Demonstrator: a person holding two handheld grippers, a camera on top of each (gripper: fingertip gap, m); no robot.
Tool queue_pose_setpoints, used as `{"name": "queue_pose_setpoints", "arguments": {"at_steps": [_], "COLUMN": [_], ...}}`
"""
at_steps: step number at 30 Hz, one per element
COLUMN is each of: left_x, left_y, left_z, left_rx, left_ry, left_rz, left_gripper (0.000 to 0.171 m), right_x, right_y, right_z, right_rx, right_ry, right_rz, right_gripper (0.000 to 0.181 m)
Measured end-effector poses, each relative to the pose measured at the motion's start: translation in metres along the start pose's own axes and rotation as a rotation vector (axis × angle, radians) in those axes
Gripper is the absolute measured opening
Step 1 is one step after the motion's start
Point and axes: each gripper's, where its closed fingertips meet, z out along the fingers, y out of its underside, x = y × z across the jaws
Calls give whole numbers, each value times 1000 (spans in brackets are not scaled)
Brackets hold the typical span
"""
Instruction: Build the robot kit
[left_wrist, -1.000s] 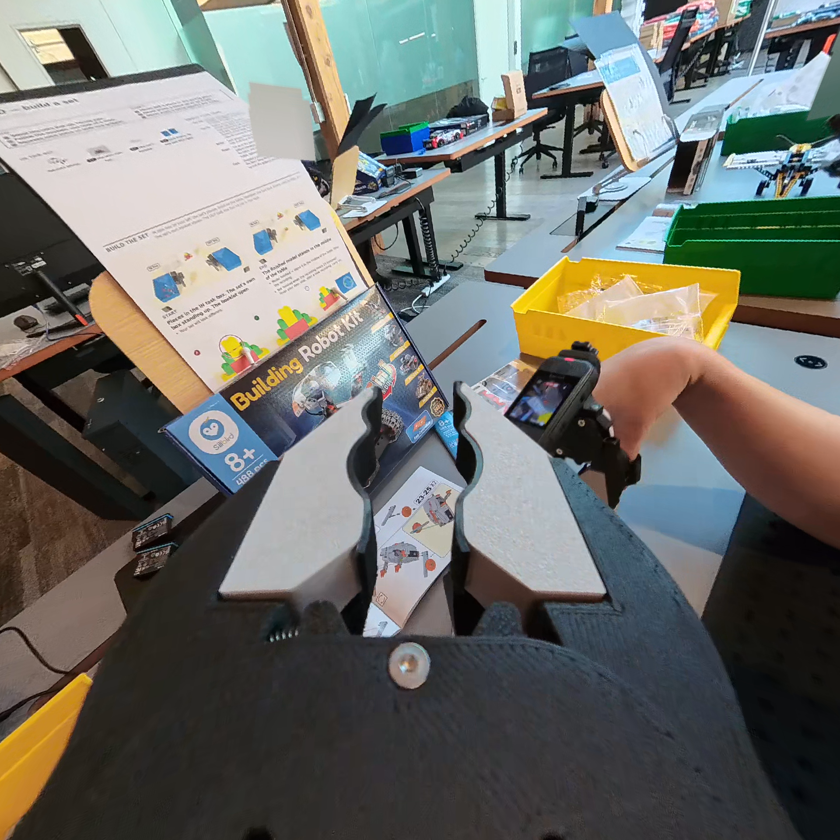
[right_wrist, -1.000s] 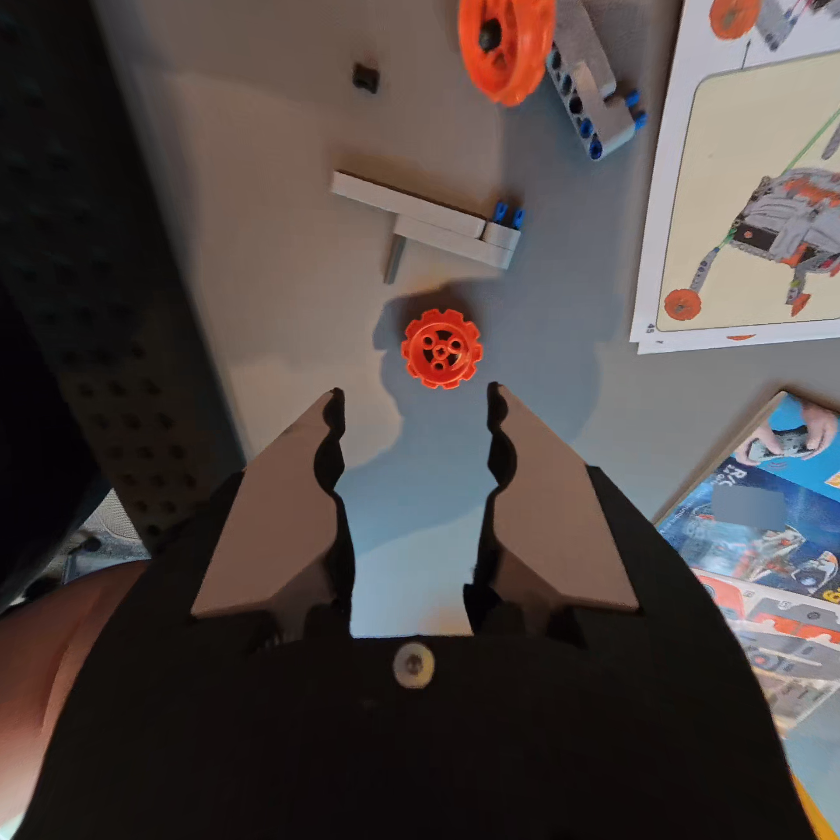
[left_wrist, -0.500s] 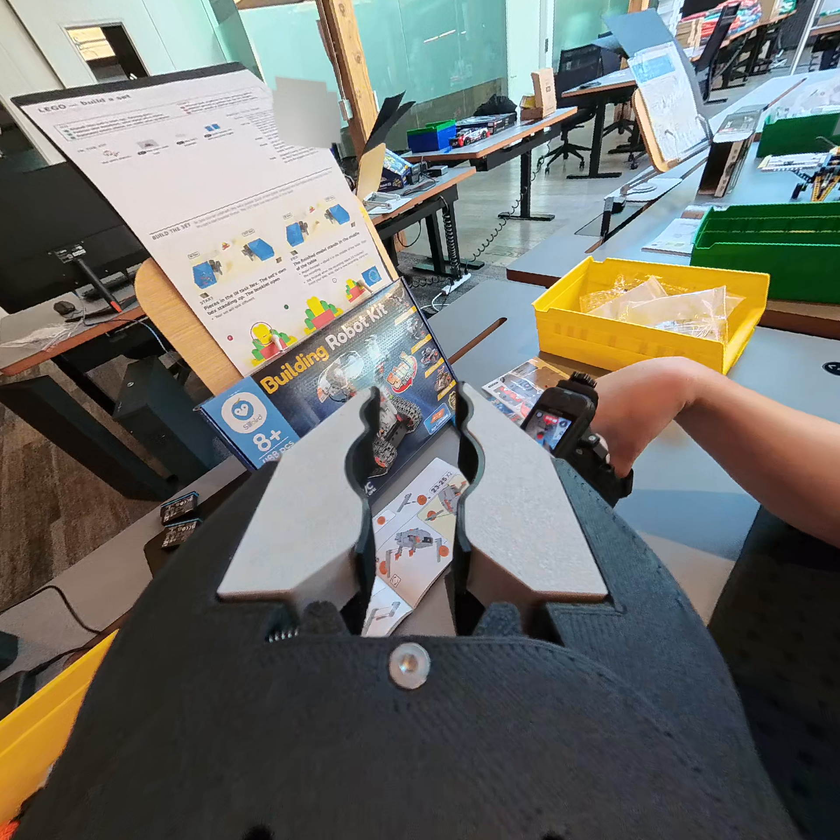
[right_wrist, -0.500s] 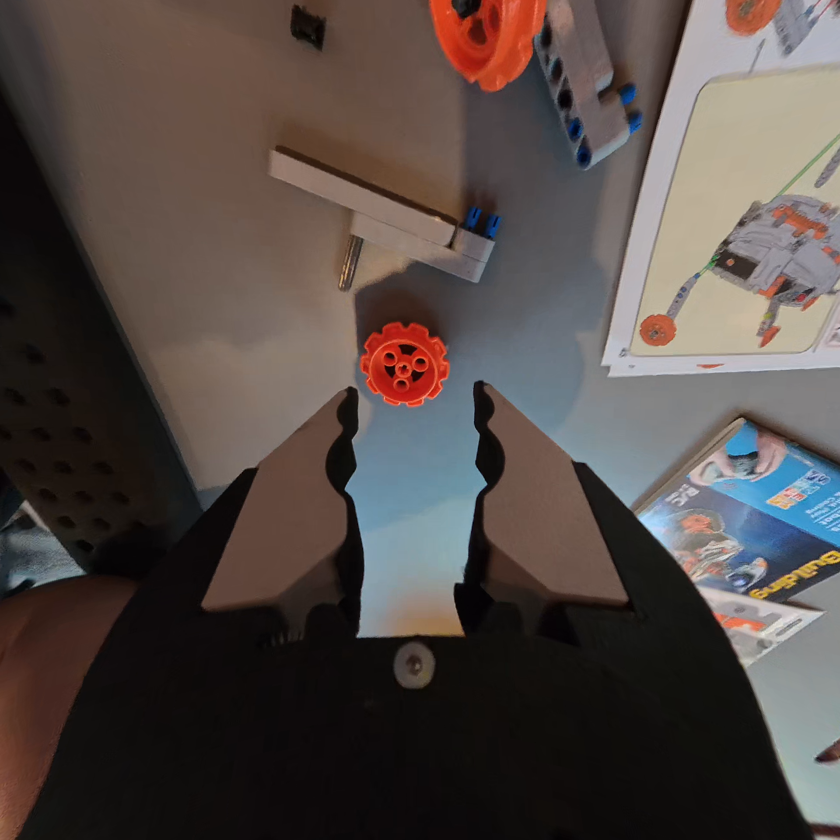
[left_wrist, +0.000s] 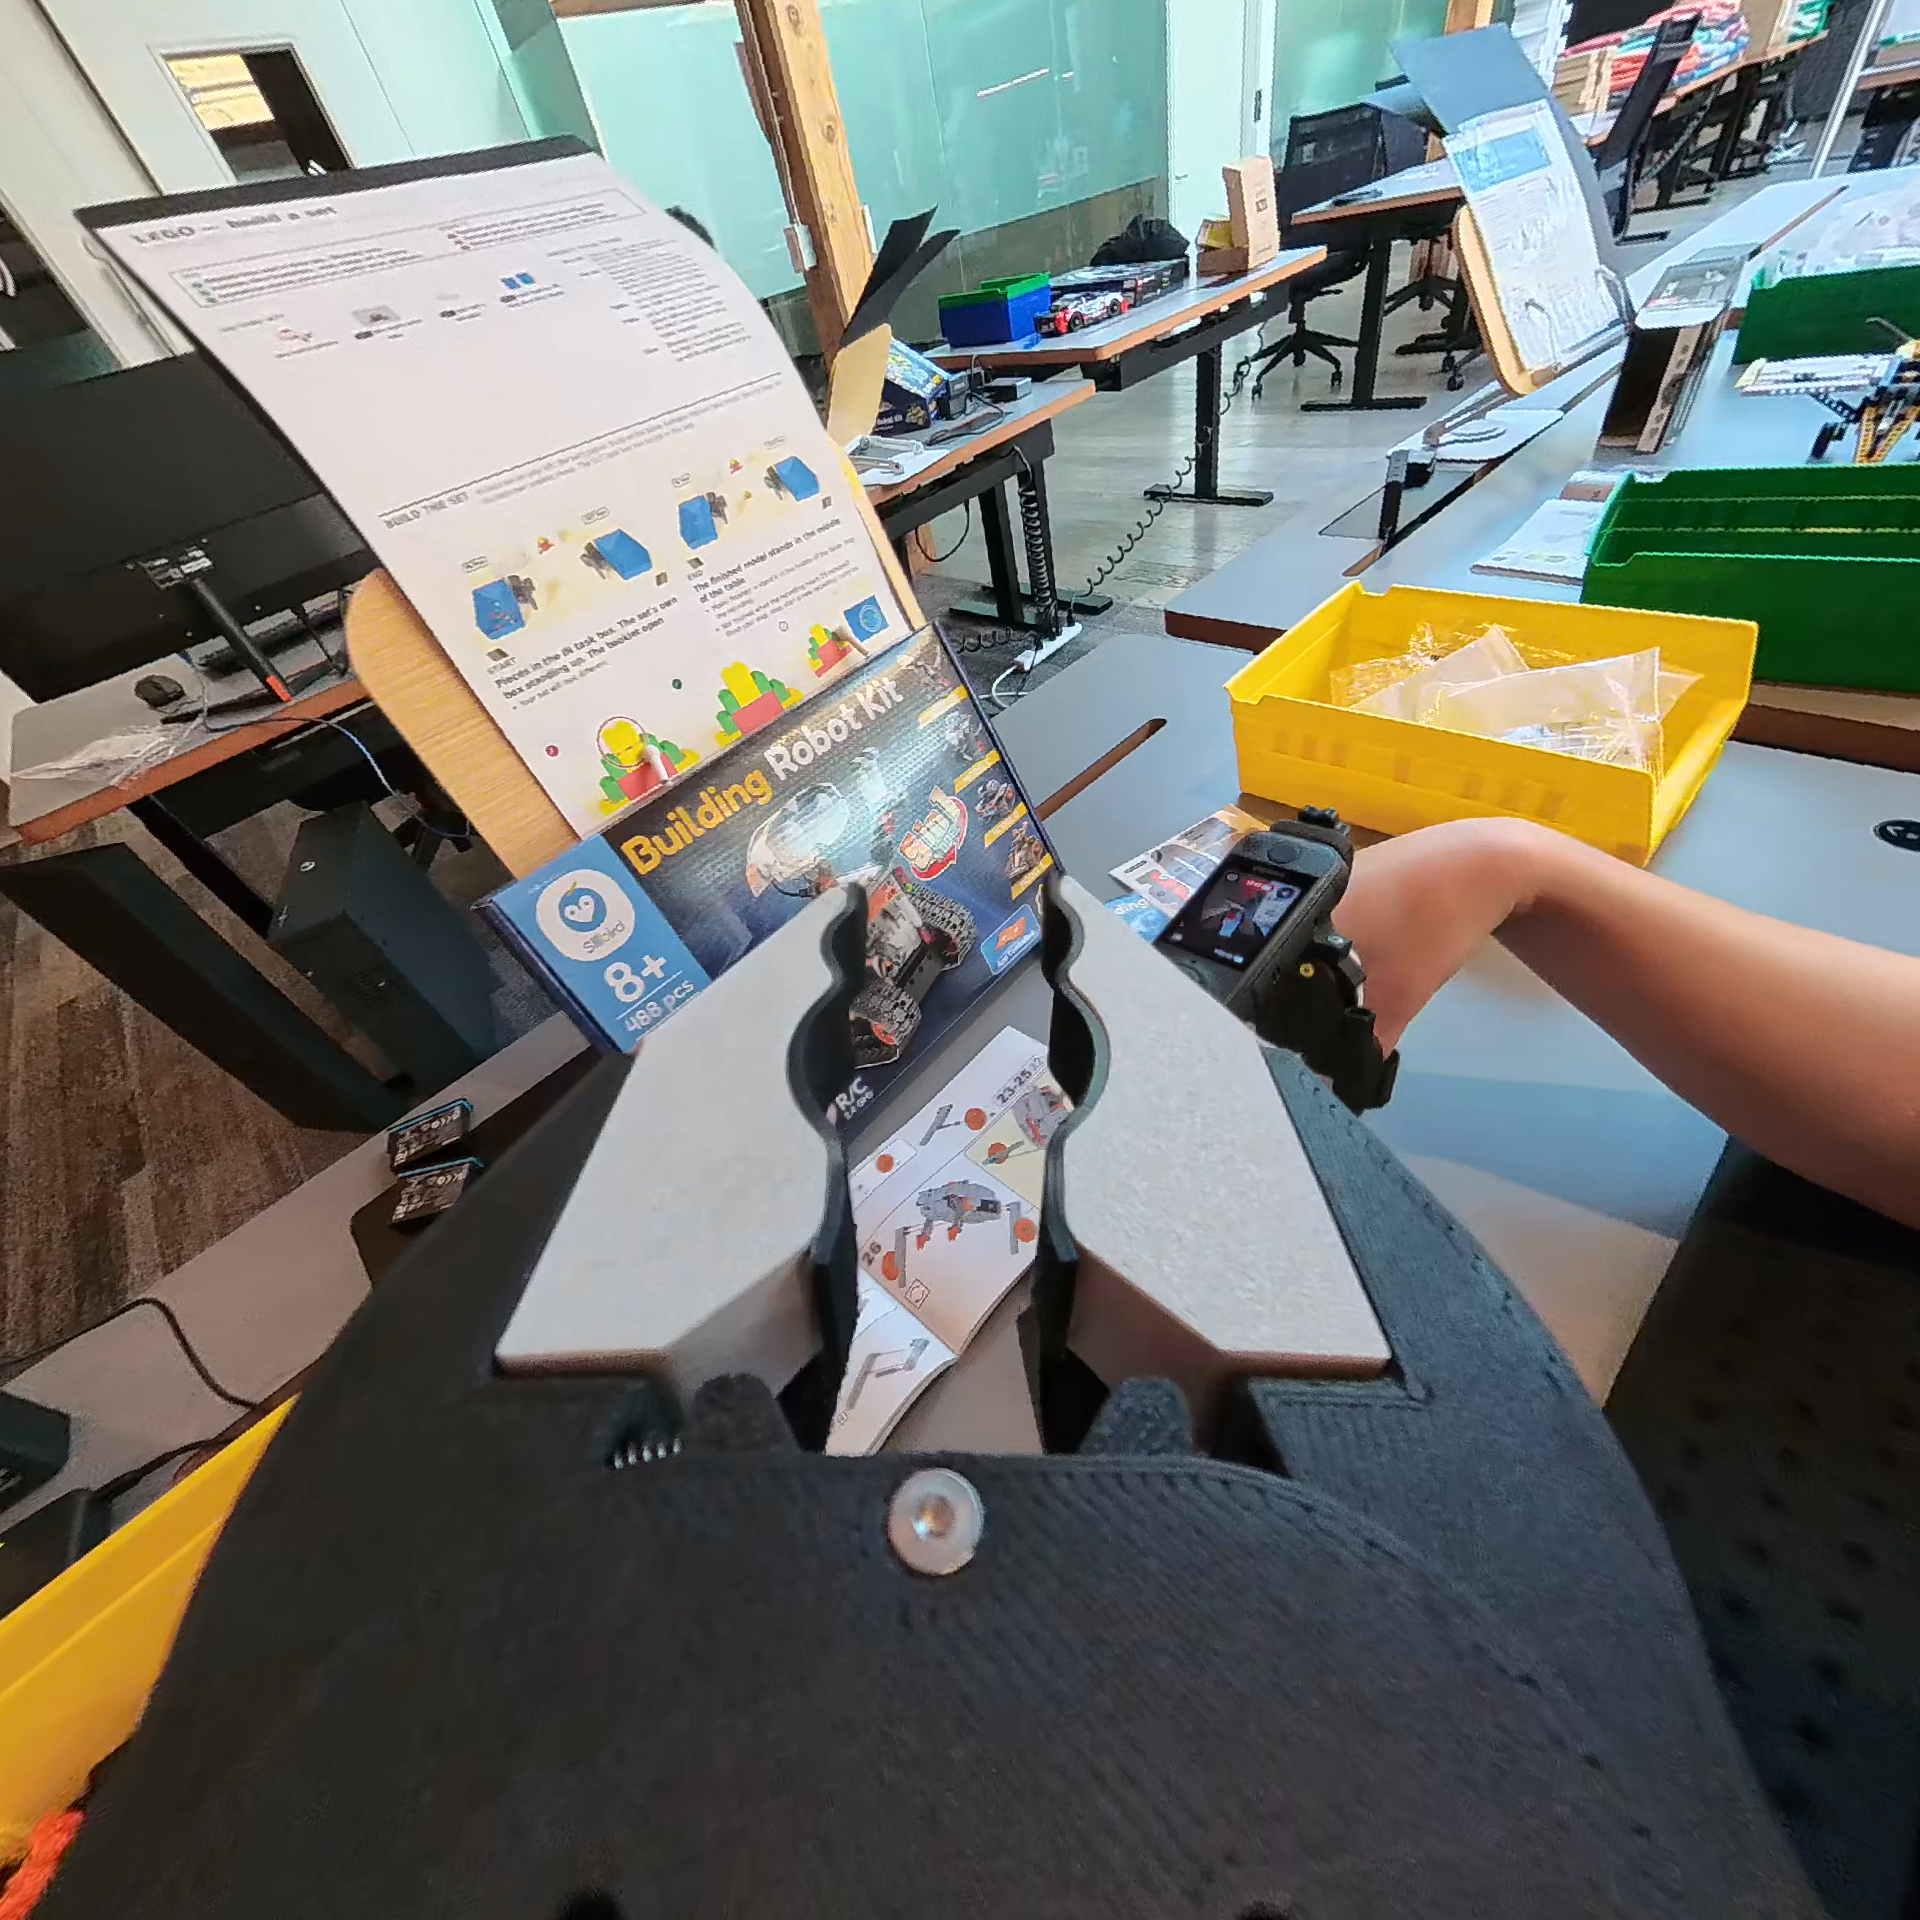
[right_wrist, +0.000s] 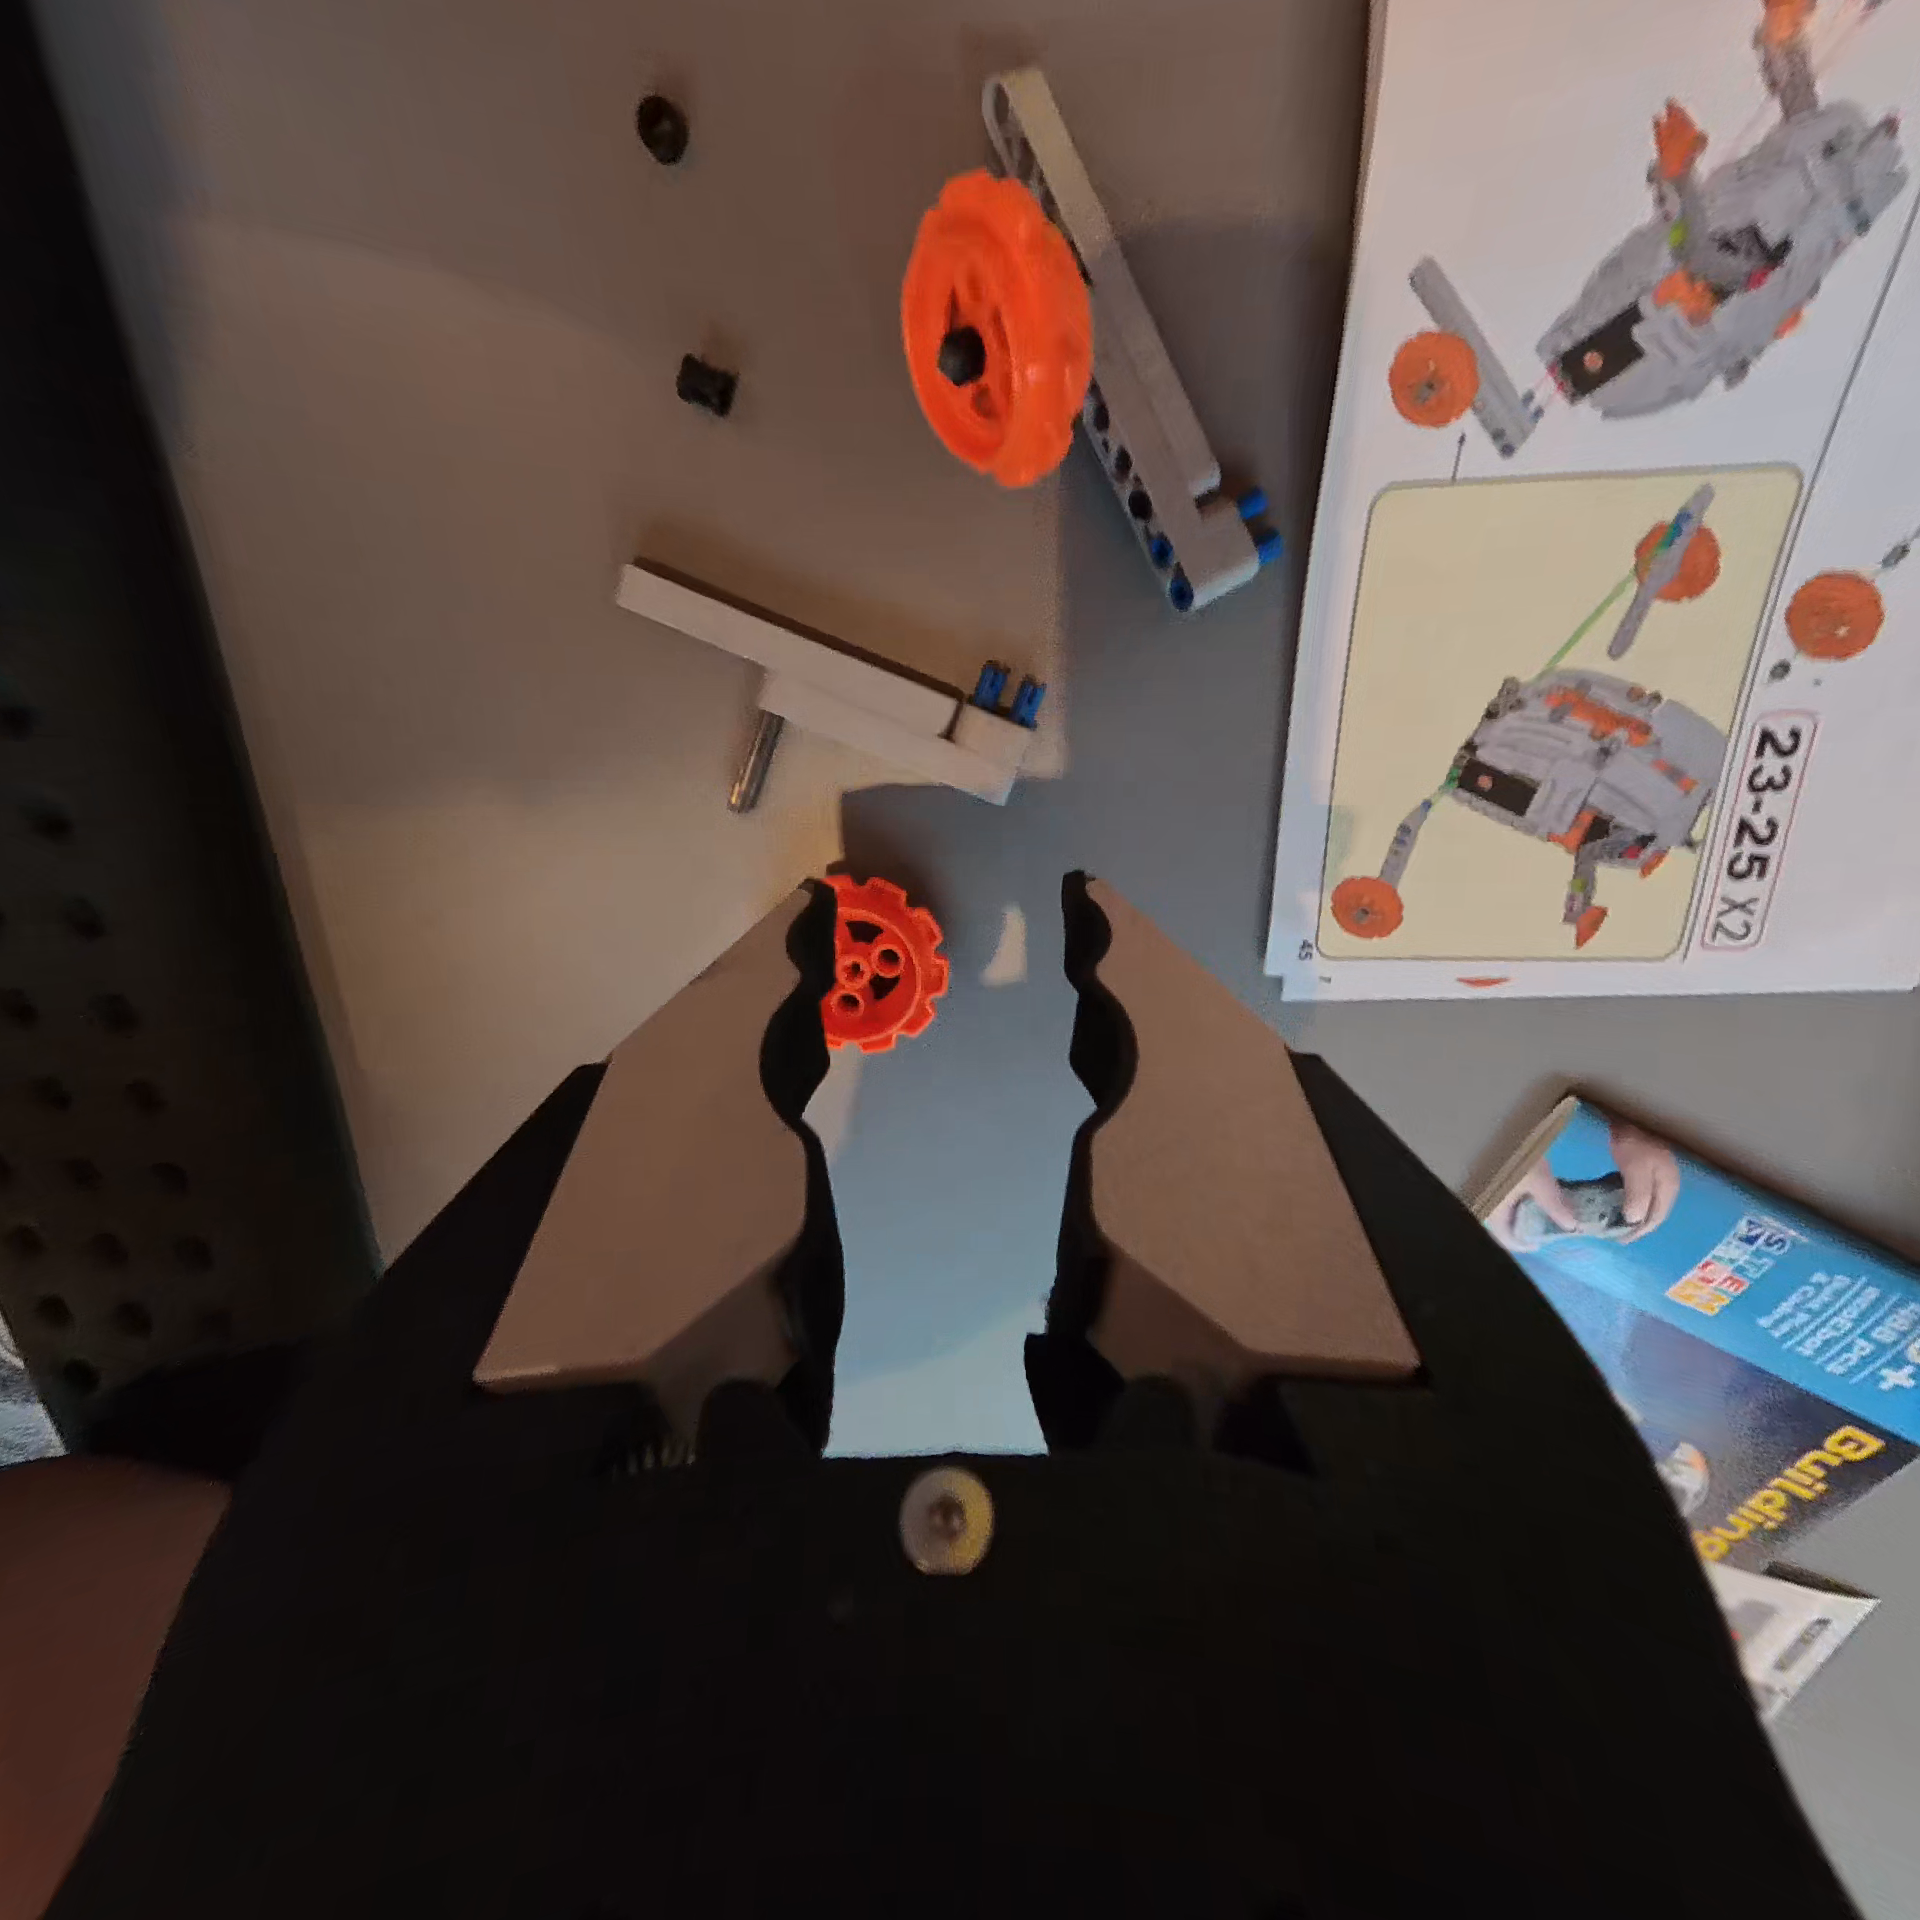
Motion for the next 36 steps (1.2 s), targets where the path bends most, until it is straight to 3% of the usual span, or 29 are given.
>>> {"name": "queue_pose_setpoints", "arguments": {"at_steps": [4,12,19,23,31,36], "left_x": [-6,-9,-19,-21,-23,-21], "left_y": [-1,3,17,31,30,29], "left_z": [-6,-14,-19,-23,-26,-24], "left_rx": [19,25,-20,-82,-53,-56], "left_ry": [-6,20,15,5,37,39], "left_rz": [-15,-36,-64,-47,-114,-112], "left_gripper": [32,32,32,32,34,34], "right_x": [4,24,29,34,-2,-21], "right_y": [6,-10,-16,-27,-7,13], "right_z": [-5,-13,-39,-44,-17,-2], "right_rx": [34,185,219,359,486,525], "right_ry": [-18,57,207,245,239,126], "right_rz": [27,39,55,108,111,164], "right_gripper": [42,50,53,61,63,68]}}
